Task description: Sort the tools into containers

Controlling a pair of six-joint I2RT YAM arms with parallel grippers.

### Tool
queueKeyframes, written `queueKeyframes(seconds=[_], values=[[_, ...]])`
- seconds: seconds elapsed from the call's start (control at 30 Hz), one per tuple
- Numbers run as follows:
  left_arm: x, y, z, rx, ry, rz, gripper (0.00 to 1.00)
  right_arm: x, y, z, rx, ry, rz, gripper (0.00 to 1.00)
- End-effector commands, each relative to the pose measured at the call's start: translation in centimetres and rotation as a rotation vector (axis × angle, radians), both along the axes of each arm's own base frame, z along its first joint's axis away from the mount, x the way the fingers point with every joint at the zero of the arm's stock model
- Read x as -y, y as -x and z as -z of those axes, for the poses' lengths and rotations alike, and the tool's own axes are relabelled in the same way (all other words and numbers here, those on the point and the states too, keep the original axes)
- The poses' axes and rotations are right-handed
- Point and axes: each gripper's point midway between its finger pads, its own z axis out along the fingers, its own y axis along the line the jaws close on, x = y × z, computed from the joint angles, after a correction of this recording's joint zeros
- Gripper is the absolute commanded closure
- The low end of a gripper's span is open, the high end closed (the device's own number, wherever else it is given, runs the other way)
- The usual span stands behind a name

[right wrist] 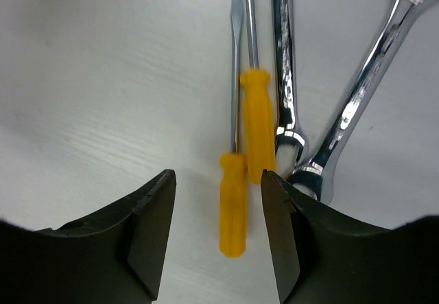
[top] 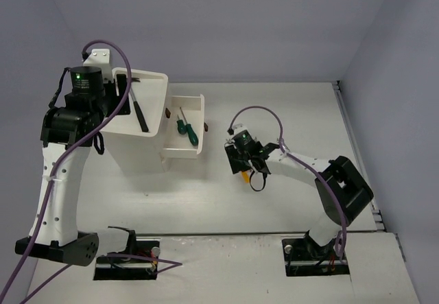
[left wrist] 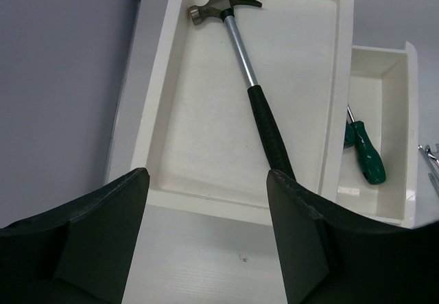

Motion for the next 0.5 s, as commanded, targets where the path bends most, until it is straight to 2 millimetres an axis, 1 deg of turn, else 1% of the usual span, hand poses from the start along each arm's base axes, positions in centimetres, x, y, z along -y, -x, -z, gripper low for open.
queueKeyframes(seconds=[0.0,0.03,0.1,0.17,0.23,0.27,0.3,0.37,0.4,0.43,0.47], values=[[0.6,-0.5,-0.6,0.022,0.018,0.02,0.34,-0.1,1.5,-0.8,-0.018,-0.095,0.053,0.51],[0.7,-0.6,-0.5,0.019,0.021,0.022,0.34,0.0,1.7,-0.8,-0.023,-0.1,0.061,0.51],[0.8,-0.7,-0.4,0.015,0.024,0.024,0.34,0.7,2.4,0.0,-0.038,-0.092,0.091,0.51],[0.8,-0.8,-0.3,0.013,0.023,0.023,0.34,1.5,2.5,0.6,-0.038,-0.069,0.11,0.51],[0.9,-1.0,0.1,0.002,0.024,0.025,0.34,1.8,2.9,1.8,-0.063,-0.043,0.113,0.51],[1.0,-1.1,0.2,-0.003,0.028,0.029,0.34,1.8,2.9,2.0,-0.071,-0.043,0.11,0.52],[1.2,-1.2,0.3,-0.006,0.035,0.033,0.34,1.7,3.3,2.8,-0.096,-0.034,0.103,0.52],[1.3,-1.3,0.5,-0.009,0.04,0.035,0.34,1.5,3.3,3.3,-0.11,-0.026,0.1,0.54],[1.3,-1.4,0.6,-0.013,0.038,0.035,0.34,1.4,3.4,3.6,-0.119,-0.022,0.095,0.58],[1.3,-1.5,0.6,-0.014,0.037,0.034,0.34,1.3,3.5,3.7,-0.123,-0.019,0.094,0.59],[1.3,-1.5,0.6,-0.015,0.036,0.033,0.34,1.4,3.5,3.9,-0.126,-0.018,0.095,0.66]])
